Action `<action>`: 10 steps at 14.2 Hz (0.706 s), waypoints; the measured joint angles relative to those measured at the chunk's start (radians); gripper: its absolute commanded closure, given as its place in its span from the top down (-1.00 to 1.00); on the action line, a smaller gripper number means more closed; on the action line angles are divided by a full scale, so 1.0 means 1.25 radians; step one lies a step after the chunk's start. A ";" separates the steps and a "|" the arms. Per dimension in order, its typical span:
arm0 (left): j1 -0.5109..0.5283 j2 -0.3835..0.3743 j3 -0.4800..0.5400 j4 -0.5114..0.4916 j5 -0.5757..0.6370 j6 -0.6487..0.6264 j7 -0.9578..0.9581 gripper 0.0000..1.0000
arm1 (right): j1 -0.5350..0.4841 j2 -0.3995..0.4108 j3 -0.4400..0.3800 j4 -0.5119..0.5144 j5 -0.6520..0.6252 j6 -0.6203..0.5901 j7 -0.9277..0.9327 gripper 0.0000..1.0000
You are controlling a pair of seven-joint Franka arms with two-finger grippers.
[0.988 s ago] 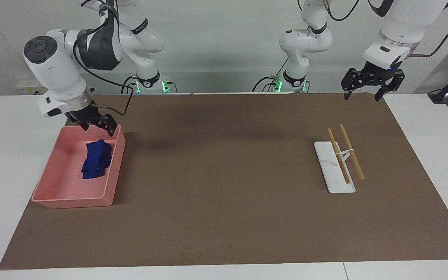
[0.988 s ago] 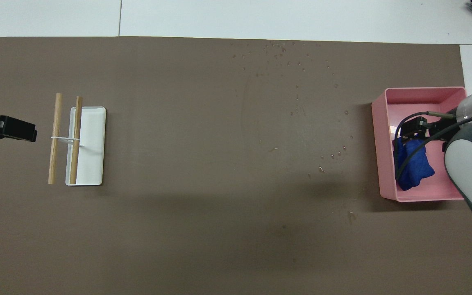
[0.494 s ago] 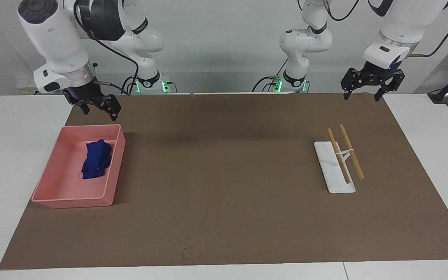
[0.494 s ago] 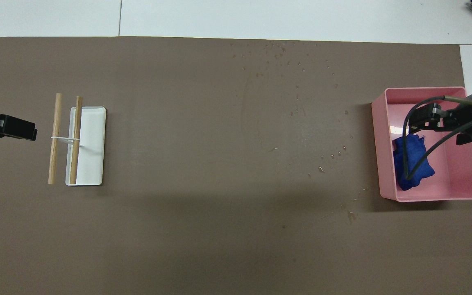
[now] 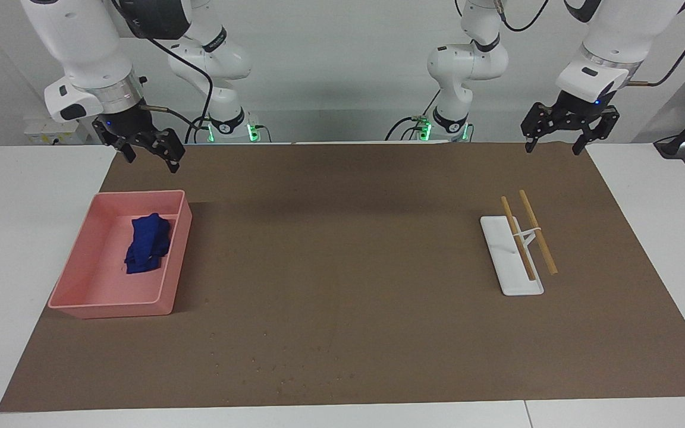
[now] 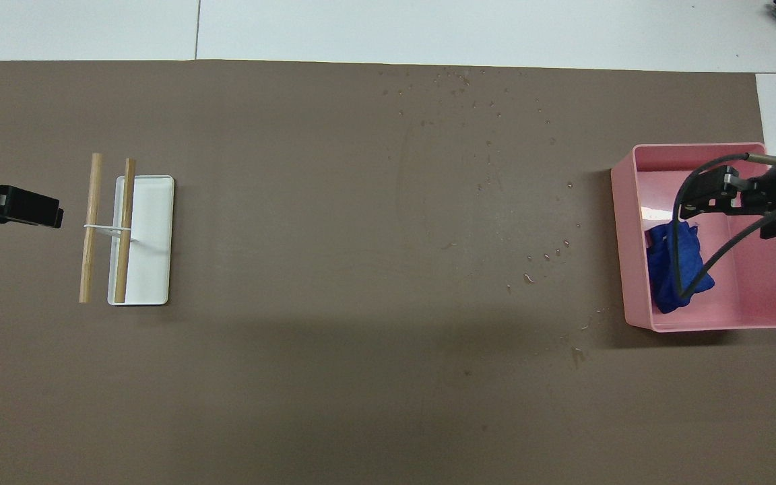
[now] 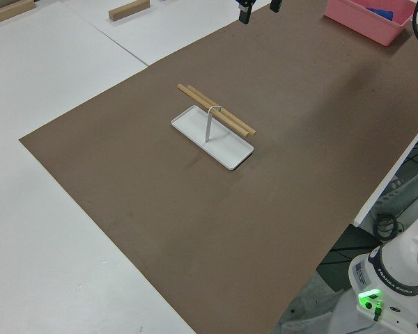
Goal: Wipe water with towel using both arms
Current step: 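Release the towel and raise the right gripper out of the bin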
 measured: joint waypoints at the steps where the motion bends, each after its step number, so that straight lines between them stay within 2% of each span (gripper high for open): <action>1: 0.000 0.000 0.002 0.000 -0.011 0.000 -0.001 1.00 | 0.000 -0.004 0.000 -0.002 0.000 -0.004 0.000 1.00; 10: 0.000 0.000 -0.001 0.000 -0.044 -0.014 -0.064 1.00 | -0.002 -0.039 0.002 -0.049 0.002 -0.007 -0.005 1.00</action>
